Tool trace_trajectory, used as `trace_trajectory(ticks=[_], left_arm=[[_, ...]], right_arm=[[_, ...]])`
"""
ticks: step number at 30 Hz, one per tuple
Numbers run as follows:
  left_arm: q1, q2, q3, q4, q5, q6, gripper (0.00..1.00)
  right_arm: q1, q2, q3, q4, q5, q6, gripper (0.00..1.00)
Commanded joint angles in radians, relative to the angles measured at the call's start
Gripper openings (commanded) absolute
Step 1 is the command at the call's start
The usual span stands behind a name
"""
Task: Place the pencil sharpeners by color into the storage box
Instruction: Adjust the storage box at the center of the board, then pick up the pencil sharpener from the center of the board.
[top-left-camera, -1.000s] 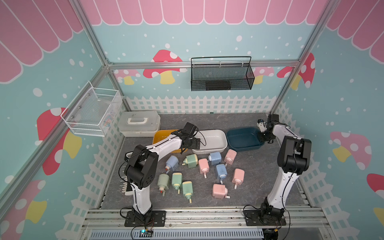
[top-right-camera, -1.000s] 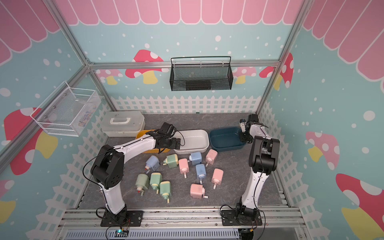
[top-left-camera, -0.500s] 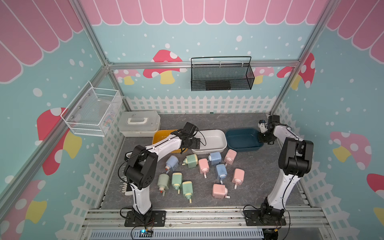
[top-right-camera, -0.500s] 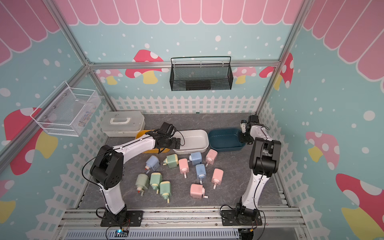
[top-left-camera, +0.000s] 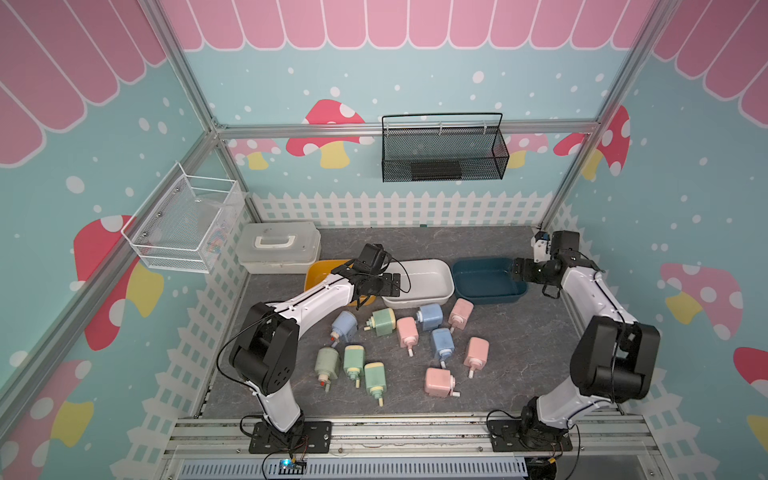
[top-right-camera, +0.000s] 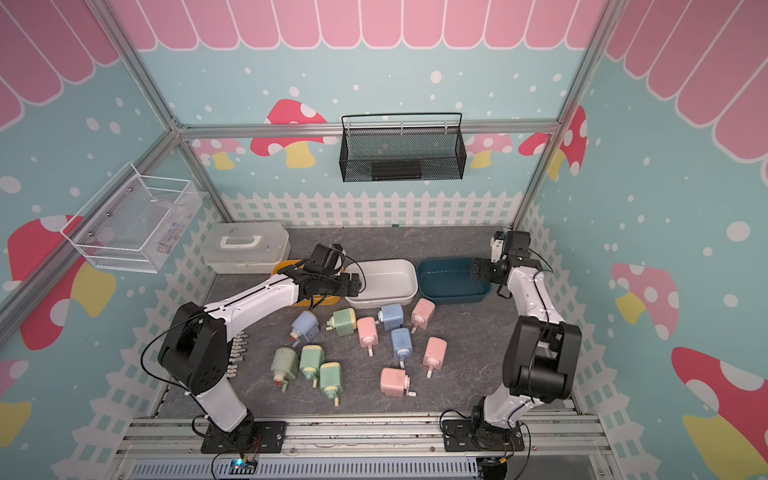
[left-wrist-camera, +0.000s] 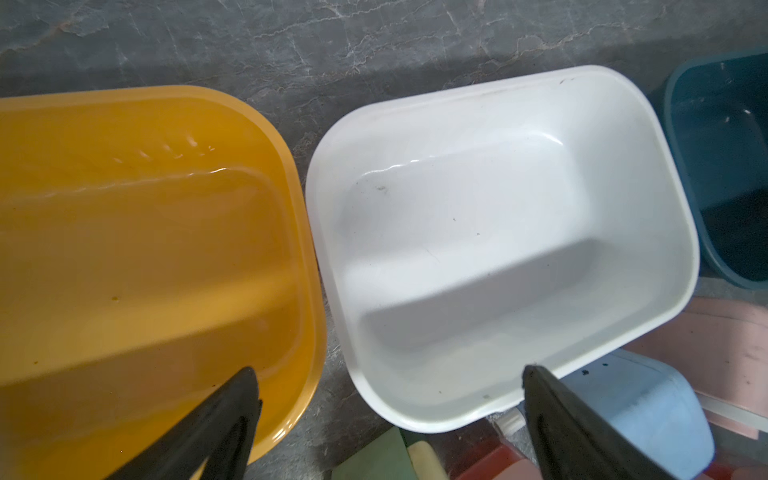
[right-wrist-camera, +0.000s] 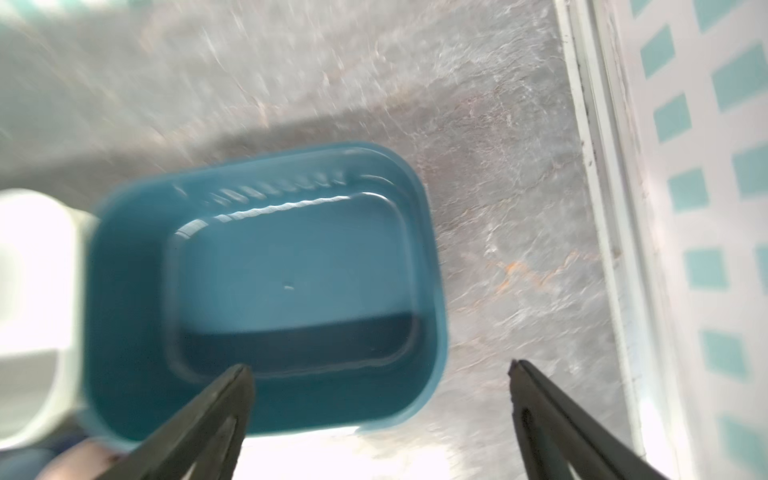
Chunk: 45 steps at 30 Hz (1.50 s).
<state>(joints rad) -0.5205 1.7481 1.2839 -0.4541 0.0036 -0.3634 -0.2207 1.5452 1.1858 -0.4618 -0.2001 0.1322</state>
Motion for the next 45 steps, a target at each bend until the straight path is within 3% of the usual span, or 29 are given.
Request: trace_trajectory(ticks=[1, 12, 17, 22, 31, 37, 45], left_arm=[[-0.017, -0.03, -0.017, 0.024, 0.034, -0.005, 0.99], [-0.049, -0.028, -0.006, 0.023, 0.03, -0.018, 0.99], [-0.076, -0.039, 0.005, 0.023, 0.027, -0.024, 0.99], [-0.106, -0.049, 0.018, 0.023, 0.028, -0.014, 0.99], [-0.144, -0.041, 0.038, 0.021, 0.017, 0.0, 0.99], [-0.15, -0.016, 0.052, 0.021, 0.029, -0.002, 0.99], [-0.154, -0.013, 0.045, 0.019, 0.015, 0.006, 0.99]], right_arm=[[0.014, -0.119, -0.129, 0.111, -0.084, 0.158, 0.99], [0.119, -0.517, -0.336, -0.133, -0.085, 0.231, 0.99], [0.228, -0.671, -0.421, -0.223, -0.042, 0.298, 0.99], [0.364, -0.728, -0.488, -0.284, -0.002, 0.38, 0.98], [0.588, -0.737, -0.565, -0.322, 0.175, 0.505, 0.94], [0.724, -0.632, -0.561, -0.264, 0.228, 0.56, 0.9], [0.853, -0.457, -0.533, -0.268, 0.423, 0.694, 0.85]])
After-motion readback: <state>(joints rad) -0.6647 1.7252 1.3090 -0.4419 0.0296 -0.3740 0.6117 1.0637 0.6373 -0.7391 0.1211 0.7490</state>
